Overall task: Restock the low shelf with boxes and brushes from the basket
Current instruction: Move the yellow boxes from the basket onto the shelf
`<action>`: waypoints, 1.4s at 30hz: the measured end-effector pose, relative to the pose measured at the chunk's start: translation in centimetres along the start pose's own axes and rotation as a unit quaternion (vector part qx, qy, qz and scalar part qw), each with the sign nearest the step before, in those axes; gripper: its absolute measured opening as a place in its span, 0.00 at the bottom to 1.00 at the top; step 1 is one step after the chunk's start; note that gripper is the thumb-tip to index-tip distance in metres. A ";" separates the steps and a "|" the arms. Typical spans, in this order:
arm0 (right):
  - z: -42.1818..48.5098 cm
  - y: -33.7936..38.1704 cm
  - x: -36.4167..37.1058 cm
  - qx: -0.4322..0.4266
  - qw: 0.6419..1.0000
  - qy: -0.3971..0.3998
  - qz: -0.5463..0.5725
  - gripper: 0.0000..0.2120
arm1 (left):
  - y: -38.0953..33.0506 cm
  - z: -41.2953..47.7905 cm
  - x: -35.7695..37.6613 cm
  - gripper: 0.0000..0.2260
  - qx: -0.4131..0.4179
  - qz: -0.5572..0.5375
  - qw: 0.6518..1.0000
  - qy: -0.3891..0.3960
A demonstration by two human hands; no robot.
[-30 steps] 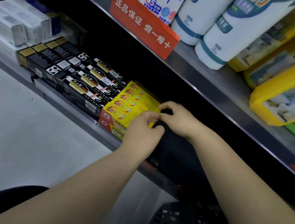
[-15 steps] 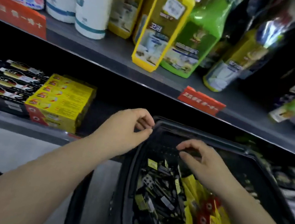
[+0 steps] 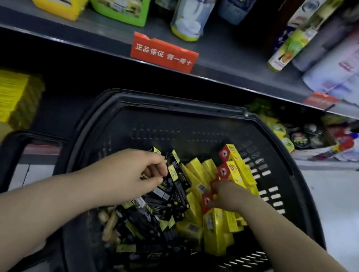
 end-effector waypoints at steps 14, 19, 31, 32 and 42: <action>-6.2 5.5 -6.9 -0.098 0.953 -0.166 0.233 0.13 | 0.3 0.1 2.5 0.30 -0.119 -0.129 0.983 0.055; -8.7 8.7 -7.6 -0.181 0.857 -0.154 0.457 0.11 | 0.0 0.0 3.5 0.24 -0.170 -0.224 0.958 0.061; -1.9 -4.5 -1.7 0.219 0.974 -0.066 -0.001 0.18 | 1.6 -0.1 3.0 0.12 -0.259 -0.386 0.885 0.027; -1.9 -4.4 -1.9 0.219 0.973 -0.071 0.002 0.19 | 1.6 -0.1 2.9 0.10 -0.261 -0.394 0.881 0.026; -10.1 7.8 -7.0 -0.134 0.917 -0.086 0.367 0.10 | 1.1 0.2 3.2 0.19 -0.282 -0.495 0.822 -0.019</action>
Point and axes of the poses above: each hand's wrist, its own z-axis towards the middle knuckle, its own x-axis out of the palm, y = z × x, the point moved 4 cm from there along z, towards the middle knuckle, and after that the axes turned 4 degrees about z, right-handed, at the moved point
